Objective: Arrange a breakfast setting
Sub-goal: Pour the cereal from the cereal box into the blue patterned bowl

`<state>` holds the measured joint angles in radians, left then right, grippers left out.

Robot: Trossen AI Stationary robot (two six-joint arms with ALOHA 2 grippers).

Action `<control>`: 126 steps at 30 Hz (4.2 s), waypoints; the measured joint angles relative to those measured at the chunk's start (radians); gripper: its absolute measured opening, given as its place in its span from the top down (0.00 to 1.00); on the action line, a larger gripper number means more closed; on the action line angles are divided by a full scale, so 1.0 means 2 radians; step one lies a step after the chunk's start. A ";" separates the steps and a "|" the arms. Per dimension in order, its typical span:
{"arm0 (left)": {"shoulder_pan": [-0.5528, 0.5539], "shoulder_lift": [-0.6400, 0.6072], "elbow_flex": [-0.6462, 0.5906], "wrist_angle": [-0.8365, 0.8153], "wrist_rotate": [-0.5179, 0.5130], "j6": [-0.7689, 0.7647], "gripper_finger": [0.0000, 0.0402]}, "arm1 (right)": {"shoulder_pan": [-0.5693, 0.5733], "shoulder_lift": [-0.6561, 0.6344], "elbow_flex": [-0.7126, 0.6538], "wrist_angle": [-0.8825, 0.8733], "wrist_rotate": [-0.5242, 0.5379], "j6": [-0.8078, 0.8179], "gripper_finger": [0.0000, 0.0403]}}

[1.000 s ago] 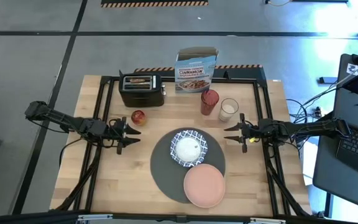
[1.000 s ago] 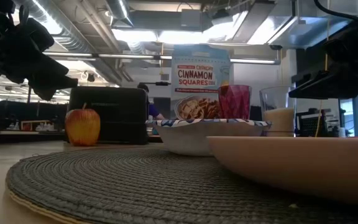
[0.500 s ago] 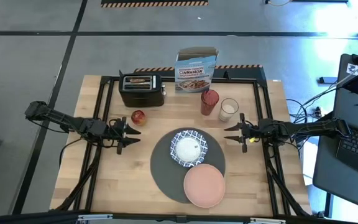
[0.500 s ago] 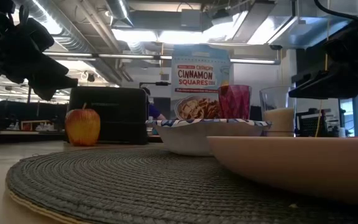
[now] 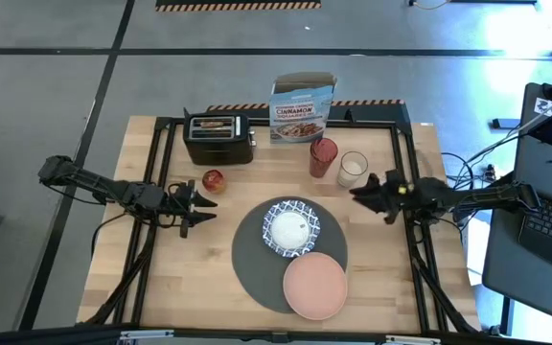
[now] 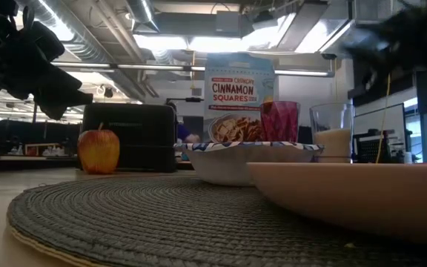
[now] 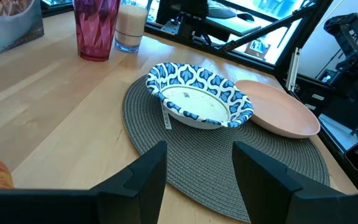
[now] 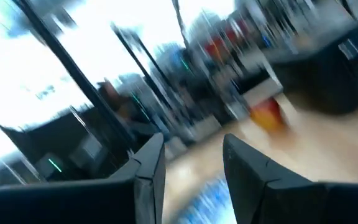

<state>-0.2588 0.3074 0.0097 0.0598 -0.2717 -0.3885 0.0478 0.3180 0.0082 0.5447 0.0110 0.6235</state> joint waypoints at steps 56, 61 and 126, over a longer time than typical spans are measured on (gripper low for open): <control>0.025 0.335 0.533 0.065 -0.161 0.137 0.57 | -0.141 0.492 0.879 -0.782 0.226 -0.521 0.68; 0.027 0.353 0.534 0.068 -0.143 0.143 0.57 | -0.175 0.495 0.878 -0.859 0.220 -0.495 0.47; 0.078 0.376 0.533 0.067 -0.133 -0.015 0.57 | -0.585 0.757 0.535 -0.349 -0.460 -0.641 0.16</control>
<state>-0.1020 1.0588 1.0763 0.1947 -0.5375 -0.4179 -1.1225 1.8324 1.0783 -0.1534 -0.9081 -0.6591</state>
